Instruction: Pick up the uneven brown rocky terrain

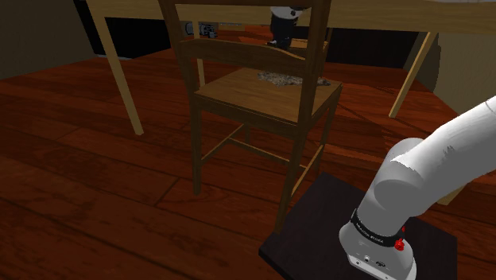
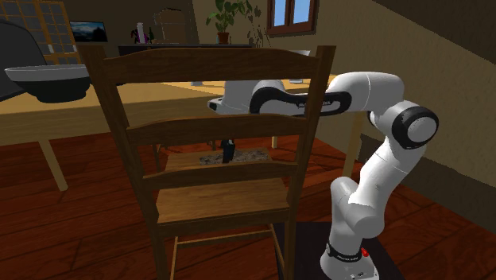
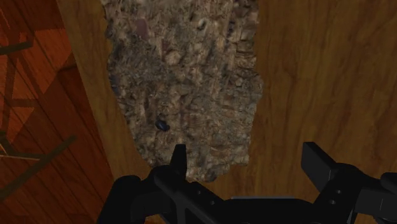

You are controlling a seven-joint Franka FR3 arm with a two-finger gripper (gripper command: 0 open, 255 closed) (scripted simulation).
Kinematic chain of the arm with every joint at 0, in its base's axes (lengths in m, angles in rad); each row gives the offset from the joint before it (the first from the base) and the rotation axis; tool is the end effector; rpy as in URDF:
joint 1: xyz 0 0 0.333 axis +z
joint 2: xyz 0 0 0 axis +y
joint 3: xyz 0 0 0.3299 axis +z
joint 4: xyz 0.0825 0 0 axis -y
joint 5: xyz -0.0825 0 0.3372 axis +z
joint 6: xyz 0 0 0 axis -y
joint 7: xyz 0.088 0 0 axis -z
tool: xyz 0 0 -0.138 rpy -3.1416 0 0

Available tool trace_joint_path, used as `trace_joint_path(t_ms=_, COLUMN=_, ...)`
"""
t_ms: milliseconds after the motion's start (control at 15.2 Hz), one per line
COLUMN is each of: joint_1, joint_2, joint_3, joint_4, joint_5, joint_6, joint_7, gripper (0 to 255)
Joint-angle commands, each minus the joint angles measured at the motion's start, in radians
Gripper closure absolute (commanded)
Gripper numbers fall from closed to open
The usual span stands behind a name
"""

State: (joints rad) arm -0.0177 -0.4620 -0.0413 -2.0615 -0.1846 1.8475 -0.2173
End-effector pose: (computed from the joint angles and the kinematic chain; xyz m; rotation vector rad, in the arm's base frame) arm 0.3836 -0.0464 0.6270 2.9141 0.2758 0.3281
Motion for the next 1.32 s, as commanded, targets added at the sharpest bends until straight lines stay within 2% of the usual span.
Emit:
trace_joint_path(t_ms=0, joint_1=-0.001, joint_2=0.067, joint_3=0.001, joint_4=0.047, joint_5=-0.022, joint_6=0.026, joint_7=-0.016, gripper=0)
trace_joint_path(t_ms=66, joint_1=-0.002, joint_2=0.084, joint_3=0.0, joint_4=0.061, joint_5=-0.026, joint_6=0.031, joint_7=-0.019, gripper=0)
trace_joint_path(t_ms=660, joint_1=-0.004, joint_2=0.07, joint_3=-0.003, joint_4=-0.053, joint_5=-0.035, joint_6=0.13, joint_7=-0.001, gripper=0)
trace_joint_path(t_ms=726, joint_1=-0.003, joint_2=0.069, joint_3=-0.002, joint_4=-0.055, joint_5=-0.035, joint_6=0.131, joint_7=0.0, gripper=255)
trace_joint_path(t_ms=1254, joint_1=-0.003, joint_2=0.072, joint_3=-0.001, joint_4=-0.051, joint_5=-0.035, joint_6=0.129, joint_7=0.0, gripper=255)
